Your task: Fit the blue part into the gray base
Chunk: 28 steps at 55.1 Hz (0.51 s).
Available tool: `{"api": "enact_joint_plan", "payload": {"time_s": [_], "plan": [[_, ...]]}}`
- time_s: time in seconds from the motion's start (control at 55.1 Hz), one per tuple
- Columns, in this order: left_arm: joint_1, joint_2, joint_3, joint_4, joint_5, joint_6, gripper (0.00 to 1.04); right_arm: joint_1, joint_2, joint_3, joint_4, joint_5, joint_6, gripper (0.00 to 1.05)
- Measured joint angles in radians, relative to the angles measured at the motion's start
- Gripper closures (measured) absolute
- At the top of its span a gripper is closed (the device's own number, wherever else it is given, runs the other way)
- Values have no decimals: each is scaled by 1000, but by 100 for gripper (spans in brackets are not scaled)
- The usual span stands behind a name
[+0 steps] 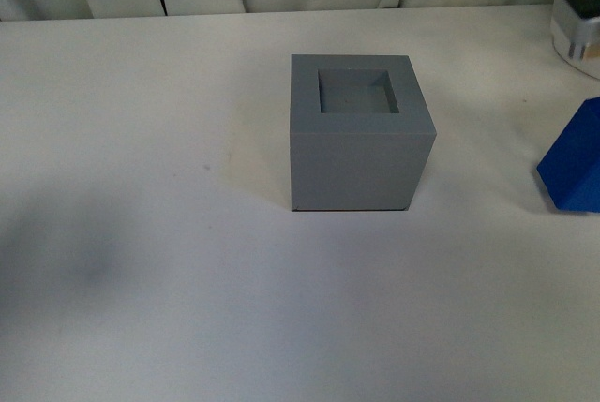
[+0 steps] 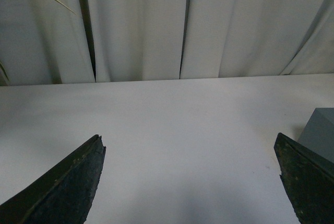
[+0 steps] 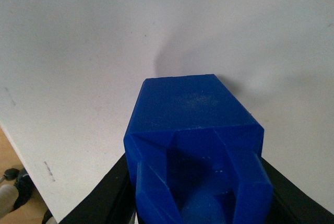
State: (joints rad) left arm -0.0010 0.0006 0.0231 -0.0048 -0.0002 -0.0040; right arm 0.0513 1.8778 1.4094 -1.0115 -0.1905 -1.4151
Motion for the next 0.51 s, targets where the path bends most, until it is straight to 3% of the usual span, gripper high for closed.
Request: {"api": "enact_joint_plan", "payload": {"time_s": [0.309,0.508], "plan": [[0,0,0,0,0,0,6,105,-25,303,-192,-132,56,58],[0,0,0,0,0,0,6,211,37,436,-239,-135,92,58]]}}
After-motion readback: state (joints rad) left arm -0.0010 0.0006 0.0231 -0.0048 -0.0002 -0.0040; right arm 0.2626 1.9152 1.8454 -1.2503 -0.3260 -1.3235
